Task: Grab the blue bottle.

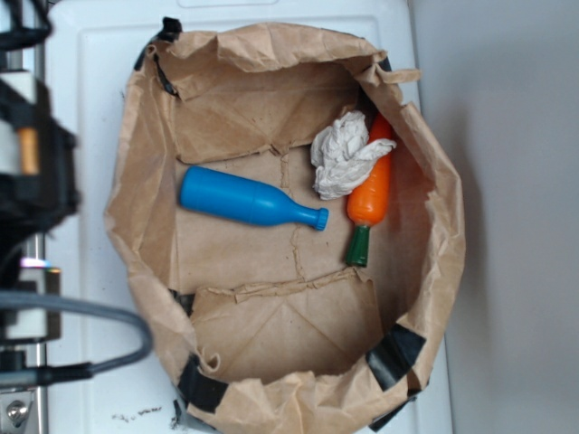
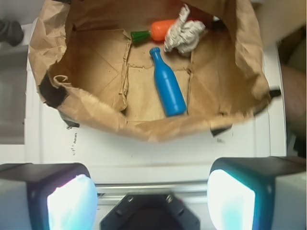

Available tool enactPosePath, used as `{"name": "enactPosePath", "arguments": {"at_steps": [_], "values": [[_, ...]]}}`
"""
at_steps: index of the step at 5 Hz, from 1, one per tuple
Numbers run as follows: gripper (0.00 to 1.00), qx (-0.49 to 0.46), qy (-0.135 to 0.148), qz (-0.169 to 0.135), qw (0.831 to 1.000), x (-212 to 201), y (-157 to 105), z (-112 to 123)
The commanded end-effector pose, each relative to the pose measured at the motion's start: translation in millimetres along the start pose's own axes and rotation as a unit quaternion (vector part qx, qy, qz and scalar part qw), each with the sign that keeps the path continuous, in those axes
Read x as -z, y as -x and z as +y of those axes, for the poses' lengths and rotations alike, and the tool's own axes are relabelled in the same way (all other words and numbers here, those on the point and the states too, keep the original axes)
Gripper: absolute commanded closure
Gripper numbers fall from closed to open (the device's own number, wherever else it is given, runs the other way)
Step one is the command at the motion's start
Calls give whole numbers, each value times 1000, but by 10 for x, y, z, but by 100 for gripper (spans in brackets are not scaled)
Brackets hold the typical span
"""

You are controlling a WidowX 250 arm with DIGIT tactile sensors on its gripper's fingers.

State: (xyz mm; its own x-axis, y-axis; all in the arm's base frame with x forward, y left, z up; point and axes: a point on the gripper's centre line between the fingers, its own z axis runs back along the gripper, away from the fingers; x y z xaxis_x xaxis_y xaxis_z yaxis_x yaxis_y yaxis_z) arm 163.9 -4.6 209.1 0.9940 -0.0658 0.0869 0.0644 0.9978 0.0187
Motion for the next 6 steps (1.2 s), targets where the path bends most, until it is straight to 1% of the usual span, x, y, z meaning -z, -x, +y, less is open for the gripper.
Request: {"name": "enactPosePath", "arguments": {"at_steps": [1,2,5,6], "values": [[0,85,18,11,996,144,-684,80],[0,115,45,14,992,130,-991,105],[0,115,45,14,992,130,-991,105],[0,125,41,-5,991,341,-741,86]]}}
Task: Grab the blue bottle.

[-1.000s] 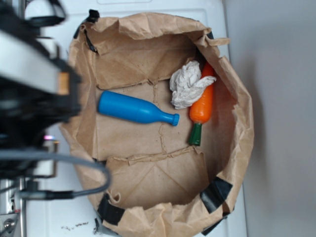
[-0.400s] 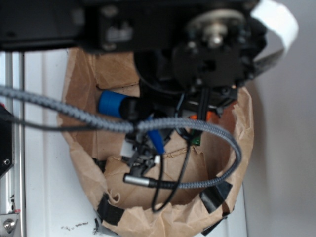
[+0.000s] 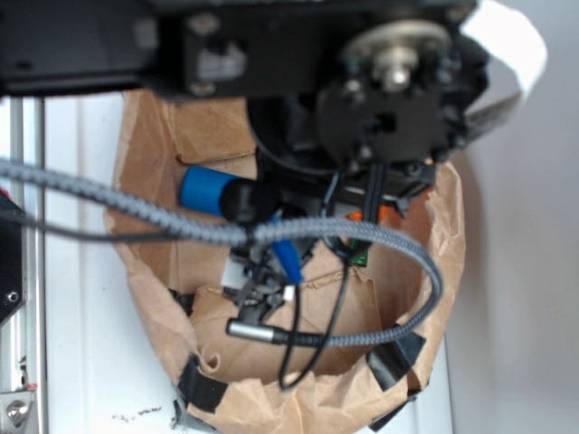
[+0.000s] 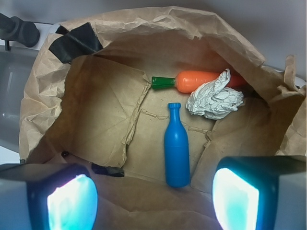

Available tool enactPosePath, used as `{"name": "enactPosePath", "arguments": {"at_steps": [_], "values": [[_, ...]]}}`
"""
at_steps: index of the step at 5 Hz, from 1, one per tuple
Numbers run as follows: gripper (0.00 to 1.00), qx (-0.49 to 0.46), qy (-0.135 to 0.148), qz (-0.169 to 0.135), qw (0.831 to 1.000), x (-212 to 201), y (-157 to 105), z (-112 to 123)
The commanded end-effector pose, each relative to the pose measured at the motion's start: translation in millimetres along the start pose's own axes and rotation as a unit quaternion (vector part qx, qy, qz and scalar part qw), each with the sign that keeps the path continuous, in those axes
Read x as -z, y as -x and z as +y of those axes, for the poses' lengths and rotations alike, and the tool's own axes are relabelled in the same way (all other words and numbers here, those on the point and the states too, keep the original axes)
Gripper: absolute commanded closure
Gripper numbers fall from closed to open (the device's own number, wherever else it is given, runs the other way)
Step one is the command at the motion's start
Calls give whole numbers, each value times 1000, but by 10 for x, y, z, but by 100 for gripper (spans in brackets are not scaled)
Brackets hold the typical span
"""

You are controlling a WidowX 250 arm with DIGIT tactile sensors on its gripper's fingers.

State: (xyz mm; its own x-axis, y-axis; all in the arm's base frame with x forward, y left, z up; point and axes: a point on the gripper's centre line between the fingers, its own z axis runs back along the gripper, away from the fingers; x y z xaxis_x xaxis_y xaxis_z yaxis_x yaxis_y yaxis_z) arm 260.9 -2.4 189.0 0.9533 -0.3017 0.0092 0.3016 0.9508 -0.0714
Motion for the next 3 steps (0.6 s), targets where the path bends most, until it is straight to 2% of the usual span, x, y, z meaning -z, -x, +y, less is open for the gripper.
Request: {"name": "enactPosePath", "arguments": {"at_steps": [1,2,3], "values": [[0,-16,-42,-44,998,373,174,113],[0,-17,-67,-35,997,677,122,243],[0,-16,-76,-24,997,989,-55,492]]}}
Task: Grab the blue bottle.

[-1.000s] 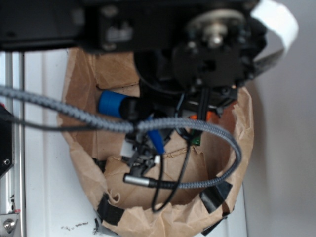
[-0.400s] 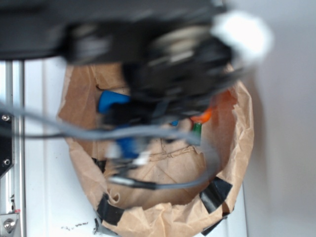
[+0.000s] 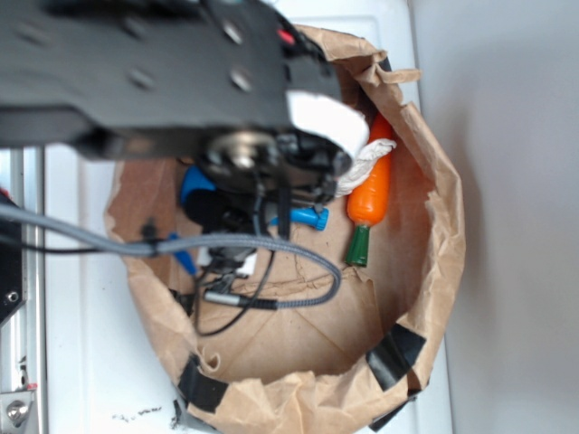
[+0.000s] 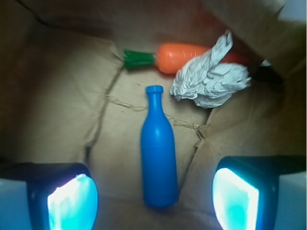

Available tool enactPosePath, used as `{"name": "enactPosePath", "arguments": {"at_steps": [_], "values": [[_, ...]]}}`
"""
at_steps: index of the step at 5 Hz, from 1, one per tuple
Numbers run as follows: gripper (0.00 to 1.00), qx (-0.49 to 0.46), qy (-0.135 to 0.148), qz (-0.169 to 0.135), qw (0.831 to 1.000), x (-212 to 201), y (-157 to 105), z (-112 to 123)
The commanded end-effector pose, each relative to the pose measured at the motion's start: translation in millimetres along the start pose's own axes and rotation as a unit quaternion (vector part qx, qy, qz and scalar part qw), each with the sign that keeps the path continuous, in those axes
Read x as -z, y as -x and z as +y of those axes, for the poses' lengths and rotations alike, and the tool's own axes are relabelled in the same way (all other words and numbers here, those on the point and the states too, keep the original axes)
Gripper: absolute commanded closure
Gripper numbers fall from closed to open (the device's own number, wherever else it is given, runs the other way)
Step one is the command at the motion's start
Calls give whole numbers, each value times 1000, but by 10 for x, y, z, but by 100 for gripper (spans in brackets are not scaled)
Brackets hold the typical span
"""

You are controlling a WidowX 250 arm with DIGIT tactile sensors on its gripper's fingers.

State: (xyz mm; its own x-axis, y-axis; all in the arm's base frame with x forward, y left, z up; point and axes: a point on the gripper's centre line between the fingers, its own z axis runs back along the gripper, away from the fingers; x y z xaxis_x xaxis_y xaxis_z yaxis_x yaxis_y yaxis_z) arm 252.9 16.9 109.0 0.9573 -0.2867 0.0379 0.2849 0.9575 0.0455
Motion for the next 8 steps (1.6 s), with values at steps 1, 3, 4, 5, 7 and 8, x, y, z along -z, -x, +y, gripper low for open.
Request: {"name": "enactPosePath", "arguments": {"at_steps": [1,3,4,5,7,8], "values": [[0,-9,-20,-4,1000,468,-291,386],[0,-4,15,-29,999,781,-222,370],[100,-27,9,-45,999,672,-213,385],[100,-41,10,-41,998,529,-267,412],[0,-41,59,-47,996,111,-100,436],[0,-20,67,-49,996,-10,57,348]]}}
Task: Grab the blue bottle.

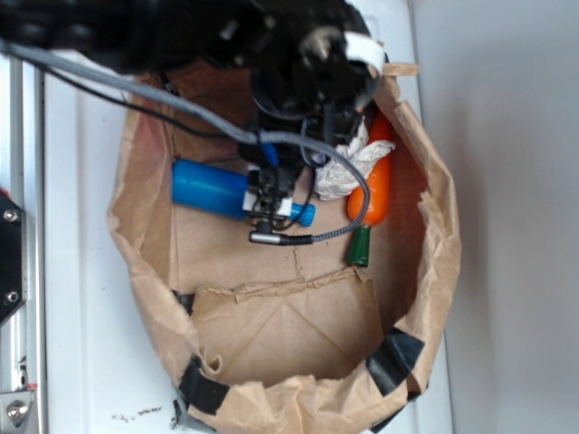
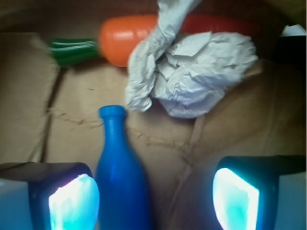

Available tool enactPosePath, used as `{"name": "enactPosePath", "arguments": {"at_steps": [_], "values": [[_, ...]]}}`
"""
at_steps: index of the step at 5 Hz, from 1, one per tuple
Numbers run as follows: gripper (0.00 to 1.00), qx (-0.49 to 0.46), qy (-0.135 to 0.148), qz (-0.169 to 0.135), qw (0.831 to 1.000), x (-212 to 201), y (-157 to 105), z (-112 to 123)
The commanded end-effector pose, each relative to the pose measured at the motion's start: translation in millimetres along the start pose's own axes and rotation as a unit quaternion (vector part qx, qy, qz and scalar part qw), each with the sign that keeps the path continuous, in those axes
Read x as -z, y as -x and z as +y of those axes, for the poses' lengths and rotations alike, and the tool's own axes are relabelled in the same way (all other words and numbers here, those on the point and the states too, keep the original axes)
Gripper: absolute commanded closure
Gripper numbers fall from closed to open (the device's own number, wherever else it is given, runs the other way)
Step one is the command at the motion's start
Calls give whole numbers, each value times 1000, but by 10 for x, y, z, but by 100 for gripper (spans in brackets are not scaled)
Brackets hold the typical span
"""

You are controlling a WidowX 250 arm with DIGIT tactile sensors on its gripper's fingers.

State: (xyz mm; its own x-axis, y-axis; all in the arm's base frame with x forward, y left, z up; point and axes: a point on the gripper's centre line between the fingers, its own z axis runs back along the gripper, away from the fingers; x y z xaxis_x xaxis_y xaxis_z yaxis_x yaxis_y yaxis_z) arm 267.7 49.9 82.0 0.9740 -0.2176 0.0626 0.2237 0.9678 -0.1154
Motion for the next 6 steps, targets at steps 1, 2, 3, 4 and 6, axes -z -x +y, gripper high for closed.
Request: {"name": "enactPosePath", "arguments": {"at_steps": [1,2,3,4,6], "values": [[0,34,-14,-39,999,-291,210,-115],[0,33,-18,-33,999,-161,179,-107],[0,27,-29,-23,999,29,74,-105],[0,33,-33,-18,999,183,36,-143],[0,30,-71,-5,997,594,6,-192]]}}
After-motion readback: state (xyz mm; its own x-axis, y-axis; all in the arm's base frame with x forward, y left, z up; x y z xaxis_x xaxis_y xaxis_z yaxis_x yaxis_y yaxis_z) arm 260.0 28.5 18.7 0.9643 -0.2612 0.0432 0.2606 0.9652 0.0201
